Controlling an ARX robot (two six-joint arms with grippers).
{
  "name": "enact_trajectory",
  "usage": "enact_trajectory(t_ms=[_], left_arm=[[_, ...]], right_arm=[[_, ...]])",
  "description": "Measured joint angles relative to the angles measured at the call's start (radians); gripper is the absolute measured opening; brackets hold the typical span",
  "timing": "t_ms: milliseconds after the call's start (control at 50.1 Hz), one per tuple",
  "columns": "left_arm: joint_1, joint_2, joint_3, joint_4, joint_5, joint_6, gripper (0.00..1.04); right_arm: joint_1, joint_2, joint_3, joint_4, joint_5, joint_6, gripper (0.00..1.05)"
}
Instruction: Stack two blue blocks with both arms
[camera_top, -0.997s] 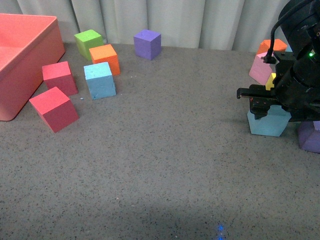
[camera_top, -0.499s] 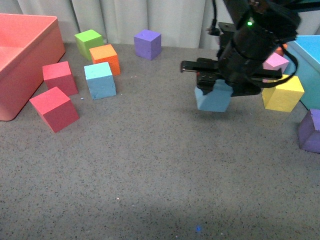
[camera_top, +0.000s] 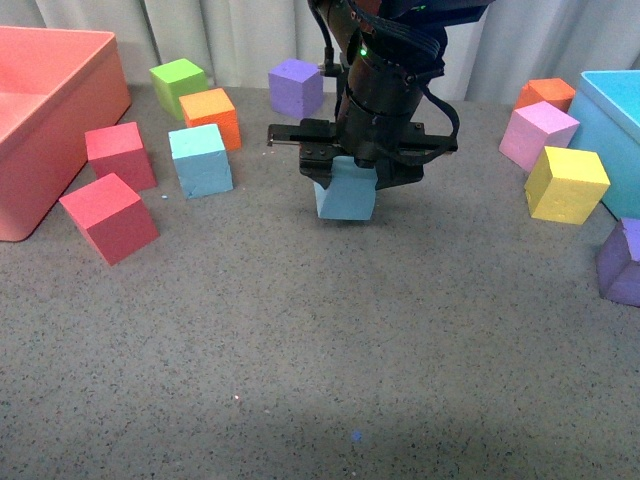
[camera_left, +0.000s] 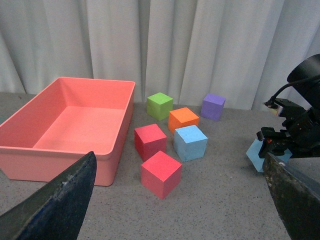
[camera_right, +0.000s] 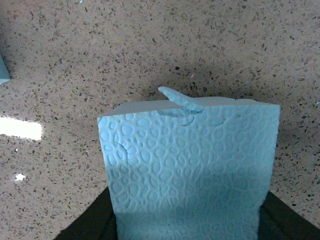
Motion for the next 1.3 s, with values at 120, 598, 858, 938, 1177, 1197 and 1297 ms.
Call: enact_trajectory(t_ms=[120, 598, 858, 938, 1177, 1197, 1297], left_arm=[[0.0, 0.0, 0.0, 0.0, 0.0, 0.0, 0.98], [0.0, 0.0, 0.0, 0.0, 0.002, 0.0, 0.98], [0.0, 0.0, 0.0, 0.0, 0.0, 0.0, 0.98], [0.0, 0.0, 0.0, 0.0, 0.0, 0.0, 0.98], [0.0, 0.0, 0.0, 0.0, 0.0, 0.0, 0.98], [0.0, 0.0, 0.0, 0.0, 0.0, 0.0, 0.98], [0.0, 0.0, 0.0, 0.0, 0.0, 0.0, 0.98]], right_arm=[[0.001, 0.0, -0.001, 0.003, 0.003, 0.0, 0.68], [-0.025, -0.358, -0.527, 0.789, 0.293, -0.214, 0.81], [-0.167, -0.663, -1.176, 1.672, 0.255, -0.38, 0.29], [-0.196, -0.732, -1.27, 1.692, 0.228, -0.384, 0.17], [-0.286, -0.977, -1.553, 1.701, 0.126, -0.393, 0.01], [-0.292, -0.993, -1.566, 1.698, 0.121, -0.393, 0.01], [-0.317, -1.064, -1.62, 1.679, 0.104, -0.393, 0.01]])
